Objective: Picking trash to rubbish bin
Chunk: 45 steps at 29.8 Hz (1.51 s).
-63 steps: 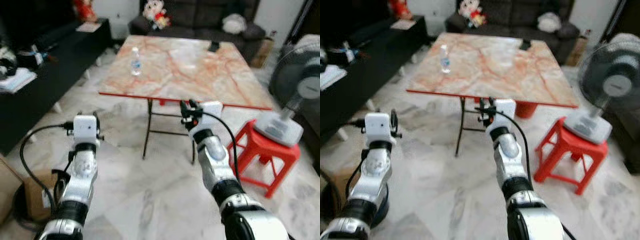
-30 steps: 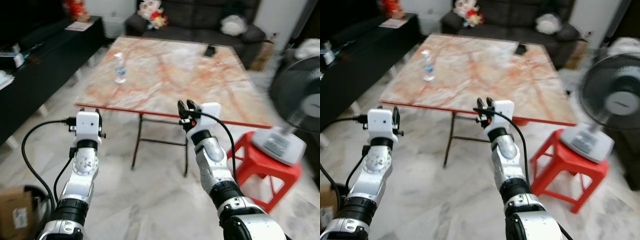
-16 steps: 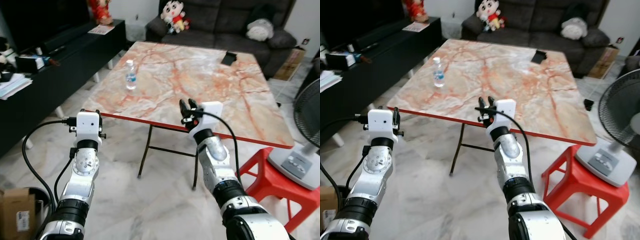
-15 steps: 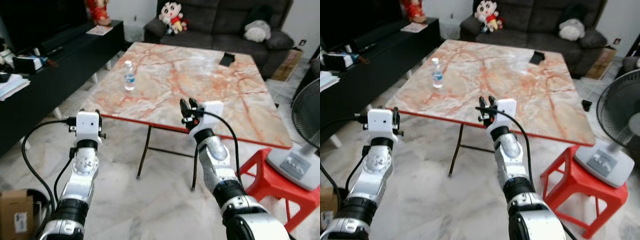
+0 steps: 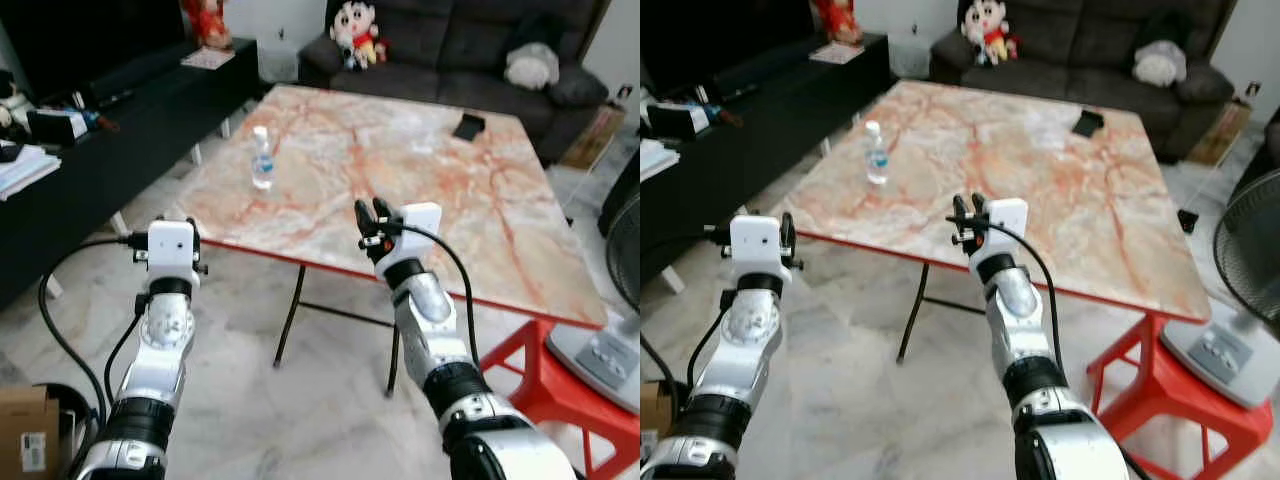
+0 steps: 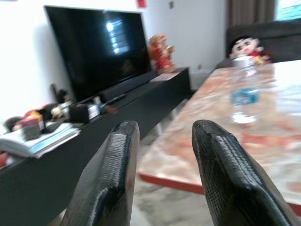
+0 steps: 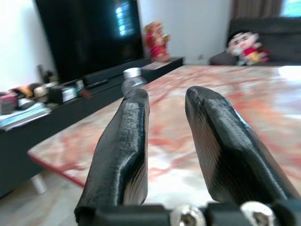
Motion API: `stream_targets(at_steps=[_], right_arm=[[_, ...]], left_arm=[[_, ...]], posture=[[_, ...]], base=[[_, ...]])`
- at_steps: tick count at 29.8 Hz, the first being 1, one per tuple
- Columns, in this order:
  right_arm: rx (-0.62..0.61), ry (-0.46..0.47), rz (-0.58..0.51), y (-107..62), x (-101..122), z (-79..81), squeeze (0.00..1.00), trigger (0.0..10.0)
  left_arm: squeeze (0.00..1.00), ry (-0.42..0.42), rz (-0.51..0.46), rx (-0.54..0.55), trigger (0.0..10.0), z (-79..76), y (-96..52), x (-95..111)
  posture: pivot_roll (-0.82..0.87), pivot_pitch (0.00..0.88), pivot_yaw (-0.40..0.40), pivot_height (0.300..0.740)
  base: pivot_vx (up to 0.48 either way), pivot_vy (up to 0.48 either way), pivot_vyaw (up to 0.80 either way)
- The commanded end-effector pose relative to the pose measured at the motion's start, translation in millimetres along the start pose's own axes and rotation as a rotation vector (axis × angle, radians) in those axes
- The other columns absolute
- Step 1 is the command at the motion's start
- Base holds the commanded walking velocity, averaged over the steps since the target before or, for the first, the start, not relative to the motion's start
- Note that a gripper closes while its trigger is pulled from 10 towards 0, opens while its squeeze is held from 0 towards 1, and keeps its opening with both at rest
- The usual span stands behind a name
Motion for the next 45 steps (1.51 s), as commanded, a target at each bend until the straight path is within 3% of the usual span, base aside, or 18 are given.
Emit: stream_targets(at_steps=[1,22,23,37,45], right_arm=[[0.006,-0.014,-0.011,2.1,6,0.2,0.0,10.0],[-0.001,0.006,0.007,1.6,1,0.1,0.0,10.0],[-0.004,0.008,0.009,1.5,1,0.3,0.0,10.0],[0.013,0.001,0.016,1.1,-1,3.2,0.0,10.0],[0.039,0.0,0.006,1.4,-1,9.0,0.0,10.0]], left_arm=[[0.0,-0.011,-0.014,0.002,10.0,0.7,4.0,7],[0.0,0.005,0.004,-0.012,10.0,-5.8,2.2,6],[1.0,-0.002,0.0,-0.017,10.0,-7.3,1.9,7],[1.0,-0.006,-0.01,-0.021,10.0,-7.3,2.7,9],[1.0,-0.001,-0.015,-0.022,10.0,-7.2,3.1,9]], posture=[[0.02,0.0,-0.069,0.74],[0.03,0.0,-0.068,0.74],[0.02,0.0,-0.063,0.74],[0.02,0.0,-0.058,0.74],[0.02,0.0,-0.057,0.74]], base=[[0.349,0.0,0.0],[0.356,0.0,0.0],[0.296,0.0,0.0],[0.323,0.0,0.0],[0.334,0.0,0.74]])
Point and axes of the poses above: a point about 5 cm out from each wrist's last joint towards the gripper, its own y axis pointing out of the wrist towards the gripper, its own x axis along the axis of the wrist's last joint, z = x × y, the point moved 4 cm from there along y, pointing out of the wrist towards the gripper, and after that the axes turned 13 degrees about y, right-handed, at the moved point
